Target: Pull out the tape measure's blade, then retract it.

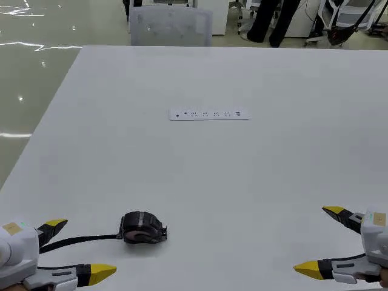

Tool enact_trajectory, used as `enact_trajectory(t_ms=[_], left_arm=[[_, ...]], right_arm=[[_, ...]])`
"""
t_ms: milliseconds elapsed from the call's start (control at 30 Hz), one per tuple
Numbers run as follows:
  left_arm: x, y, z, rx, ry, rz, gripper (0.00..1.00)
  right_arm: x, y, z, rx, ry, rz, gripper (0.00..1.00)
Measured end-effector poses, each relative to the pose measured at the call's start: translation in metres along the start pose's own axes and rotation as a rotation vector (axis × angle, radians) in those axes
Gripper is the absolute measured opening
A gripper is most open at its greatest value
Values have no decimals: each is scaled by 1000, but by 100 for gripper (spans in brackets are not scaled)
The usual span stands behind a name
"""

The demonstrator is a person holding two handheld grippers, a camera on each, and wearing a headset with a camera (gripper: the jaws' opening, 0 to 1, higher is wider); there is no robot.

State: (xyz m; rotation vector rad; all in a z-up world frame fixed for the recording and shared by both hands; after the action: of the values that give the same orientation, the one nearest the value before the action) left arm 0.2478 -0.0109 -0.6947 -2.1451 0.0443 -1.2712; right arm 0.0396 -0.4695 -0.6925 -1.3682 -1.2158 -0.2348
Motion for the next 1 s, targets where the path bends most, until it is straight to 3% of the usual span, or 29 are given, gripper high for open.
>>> enact_trajectory(t_ms=[433,600,833,900,1000], left_arm=[[6,2,1,-10,14,10,100],[7,5,0,-24,19,37,99],[13,13,0,-39,78,78,98],[17,16,3,-30,140,99,100],[23,20,2,-60,153,130,100]], right_arm=[[5,2,-9,-4,-12,2,100],[12,4,-11,-1,-22,-6,100],[24,11,-12,23,-45,-10,100],[30,15,-12,37,-58,-31,100],[33,22,-12,41,-59,-11,100]])
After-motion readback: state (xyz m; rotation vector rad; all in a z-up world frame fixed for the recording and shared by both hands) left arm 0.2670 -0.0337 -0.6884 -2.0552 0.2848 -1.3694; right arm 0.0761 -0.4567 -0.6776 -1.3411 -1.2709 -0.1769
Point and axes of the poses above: the centre of the closed fingertips' face, and the gripper's own axes: y roughly forward along the fingers, z roughly to its left, x roughly out of its top, the point moved 7 cm from there along -y, roughly backward along the fingers, and after that the axes turned 13 degrees about -y, right-handed, at the moved point
